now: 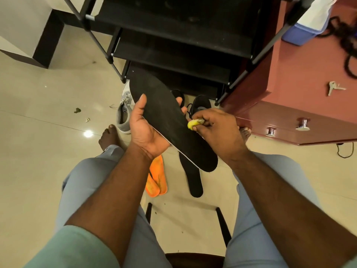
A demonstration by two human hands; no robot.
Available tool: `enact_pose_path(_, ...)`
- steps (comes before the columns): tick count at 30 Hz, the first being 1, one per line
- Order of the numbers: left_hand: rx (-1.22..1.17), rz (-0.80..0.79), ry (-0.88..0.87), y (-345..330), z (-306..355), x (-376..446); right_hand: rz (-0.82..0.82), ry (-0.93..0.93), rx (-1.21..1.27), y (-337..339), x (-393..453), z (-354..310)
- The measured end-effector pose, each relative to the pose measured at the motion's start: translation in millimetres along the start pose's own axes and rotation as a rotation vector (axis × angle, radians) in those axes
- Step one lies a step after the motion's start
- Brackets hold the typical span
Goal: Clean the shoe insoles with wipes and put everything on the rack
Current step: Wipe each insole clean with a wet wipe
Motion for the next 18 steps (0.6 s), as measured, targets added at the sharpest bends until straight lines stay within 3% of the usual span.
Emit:
enact_pose_path(7, -0.077, -0.073, 0.086, -6.8, -30.2, 0.4, -0.018, 0.073, -0.170, -13.6, 7.3, -21.4)
enact_pose_path(9, -0.093, -0.032, 0.077, -6.4, -30.7, -0.1, -0.073, 0.057, -0.218, -18.5, 8.9, -23.5)
enact_pose_path(13, -0.133, 0.078, -0.036, 1.9, -17.7, -0.5, -0.200, 0.263, -0.241, -38.7, -18.1, -42.4)
enact_pose_path(18, -0.149, 0.093, -0.051, -2.7, -21.3, -0.2, -0.058, 0.011, -0.226, -18.9, 2.3, -13.4)
Point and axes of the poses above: each hand's wrist, its own x-axis towards the middle knuckle, its own y-axis out of the back of the hand, z = x × y, the point moved 6 cm from there along x, towards the middle knuckle, and after that the axes turned 10 degrees about -z, right-handed, at the moved point
